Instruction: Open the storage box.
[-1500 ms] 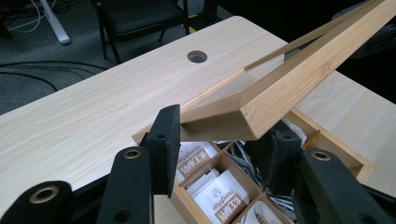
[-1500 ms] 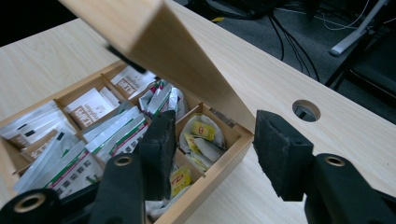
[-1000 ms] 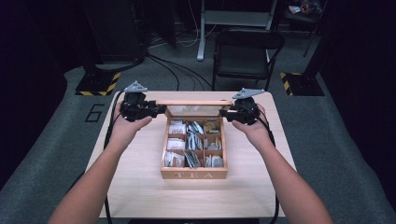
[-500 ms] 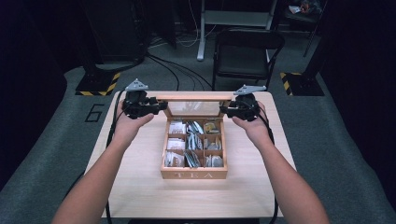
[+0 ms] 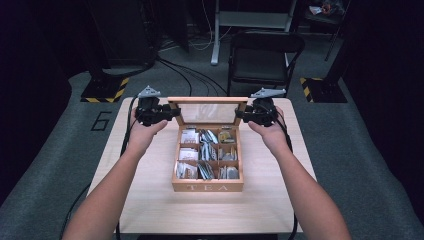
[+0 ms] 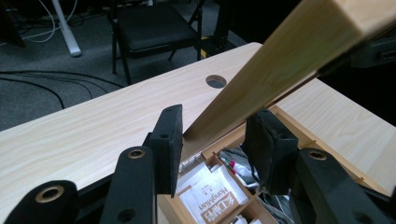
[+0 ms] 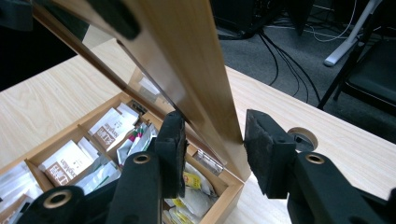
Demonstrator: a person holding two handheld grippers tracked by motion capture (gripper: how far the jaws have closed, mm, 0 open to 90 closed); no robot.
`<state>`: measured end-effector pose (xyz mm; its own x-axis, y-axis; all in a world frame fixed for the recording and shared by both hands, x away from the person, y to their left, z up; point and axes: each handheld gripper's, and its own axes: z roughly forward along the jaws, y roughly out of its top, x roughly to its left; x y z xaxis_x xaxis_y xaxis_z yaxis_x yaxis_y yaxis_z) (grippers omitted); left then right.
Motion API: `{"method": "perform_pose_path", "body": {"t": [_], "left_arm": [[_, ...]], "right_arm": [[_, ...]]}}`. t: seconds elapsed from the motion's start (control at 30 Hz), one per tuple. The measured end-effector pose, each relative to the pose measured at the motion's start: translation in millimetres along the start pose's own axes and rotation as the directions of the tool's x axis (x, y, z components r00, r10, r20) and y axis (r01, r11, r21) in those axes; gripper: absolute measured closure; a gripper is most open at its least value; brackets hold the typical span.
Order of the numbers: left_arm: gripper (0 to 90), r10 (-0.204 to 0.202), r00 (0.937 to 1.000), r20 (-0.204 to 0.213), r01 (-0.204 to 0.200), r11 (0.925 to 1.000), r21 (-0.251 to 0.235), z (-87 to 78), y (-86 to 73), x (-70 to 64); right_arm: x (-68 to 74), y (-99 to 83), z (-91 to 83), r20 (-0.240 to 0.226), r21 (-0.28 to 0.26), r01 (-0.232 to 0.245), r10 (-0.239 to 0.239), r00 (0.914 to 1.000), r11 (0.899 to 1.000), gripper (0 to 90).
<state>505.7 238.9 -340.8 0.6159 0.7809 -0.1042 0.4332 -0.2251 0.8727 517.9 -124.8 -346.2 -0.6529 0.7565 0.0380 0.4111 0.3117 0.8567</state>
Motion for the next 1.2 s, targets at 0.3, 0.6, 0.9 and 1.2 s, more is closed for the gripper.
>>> {"method": "perform_pose_path", "body": {"t": [0.3,0.6,0.9,1.2], "left_arm": [[60.2,0.003,0.9994,-0.035,-0.003,1.0000,0.005,7.0,3.8,2.1],[61.0,0.005,0.9993,-0.036,-0.005,0.9999,0.016,10.2,8.7,5.7],[61.3,0.001,0.9995,-0.032,-0.001,1.0000,0.007,12.6,9.8,8.9],[61.6,-0.007,0.9993,-0.037,0.007,1.0000,0.000,15.0,11.1,10.9]], "right_arm": [[-4.7,-2.7,10.9,0.021,0.011,-0.018,0.018,0.9996,1.000,52.4],[-5.0,-12.6,27.1,0.072,0.002,0.043,-0.043,0.9965,0.999,58.1],[-8.5,-15.1,39.5,0.058,0.003,0.003,-0.004,0.9983,1.000,56.4],[-13.5,-16.5,42.0,0.034,-0.003,-0.011,0.011,0.9994,1.000,58.2]]}}
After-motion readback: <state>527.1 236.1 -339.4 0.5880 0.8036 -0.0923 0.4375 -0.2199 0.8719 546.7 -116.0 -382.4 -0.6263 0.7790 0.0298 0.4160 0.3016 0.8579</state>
